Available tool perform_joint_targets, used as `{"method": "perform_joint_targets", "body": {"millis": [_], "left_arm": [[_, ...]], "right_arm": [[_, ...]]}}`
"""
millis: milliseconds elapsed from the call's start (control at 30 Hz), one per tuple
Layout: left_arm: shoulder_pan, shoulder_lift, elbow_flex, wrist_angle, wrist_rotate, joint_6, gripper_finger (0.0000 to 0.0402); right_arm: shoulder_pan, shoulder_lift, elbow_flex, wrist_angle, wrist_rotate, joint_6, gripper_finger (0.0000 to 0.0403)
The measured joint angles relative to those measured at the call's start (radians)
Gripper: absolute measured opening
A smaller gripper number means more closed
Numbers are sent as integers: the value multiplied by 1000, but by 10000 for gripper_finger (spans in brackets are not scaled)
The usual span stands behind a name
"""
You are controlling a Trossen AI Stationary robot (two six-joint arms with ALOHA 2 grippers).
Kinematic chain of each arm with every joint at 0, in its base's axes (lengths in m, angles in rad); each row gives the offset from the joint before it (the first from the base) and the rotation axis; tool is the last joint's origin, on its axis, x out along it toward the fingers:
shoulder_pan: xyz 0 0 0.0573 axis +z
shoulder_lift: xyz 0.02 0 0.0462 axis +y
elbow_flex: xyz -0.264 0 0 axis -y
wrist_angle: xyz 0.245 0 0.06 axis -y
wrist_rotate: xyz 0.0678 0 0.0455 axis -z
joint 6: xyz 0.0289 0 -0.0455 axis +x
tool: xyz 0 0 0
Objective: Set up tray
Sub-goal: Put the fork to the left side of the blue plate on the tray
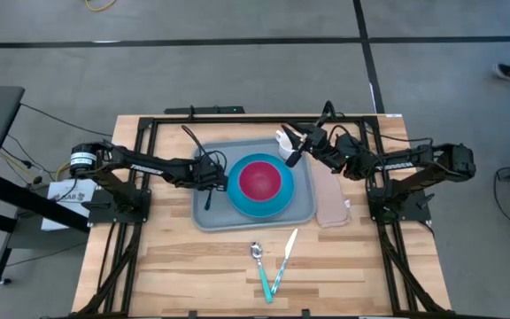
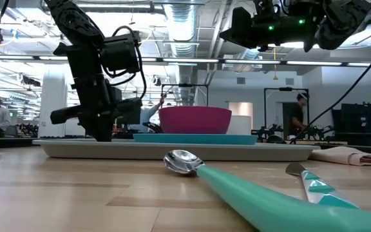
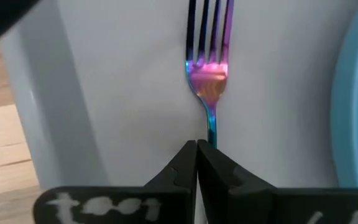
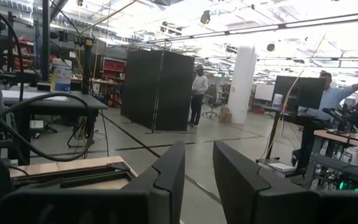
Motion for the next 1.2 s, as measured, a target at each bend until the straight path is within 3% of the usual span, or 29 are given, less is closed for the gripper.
{"method": "perform_joint_targets", "body": {"millis": [433, 1200], "left_arm": [[-13, 0, 0, 58, 9, 5, 0], [-178, 0, 0, 92, 11, -235, 0]], "right_arm": [[0, 0, 0, 0, 0, 0, 79], [0, 0, 0, 0, 0, 0, 79]]}}
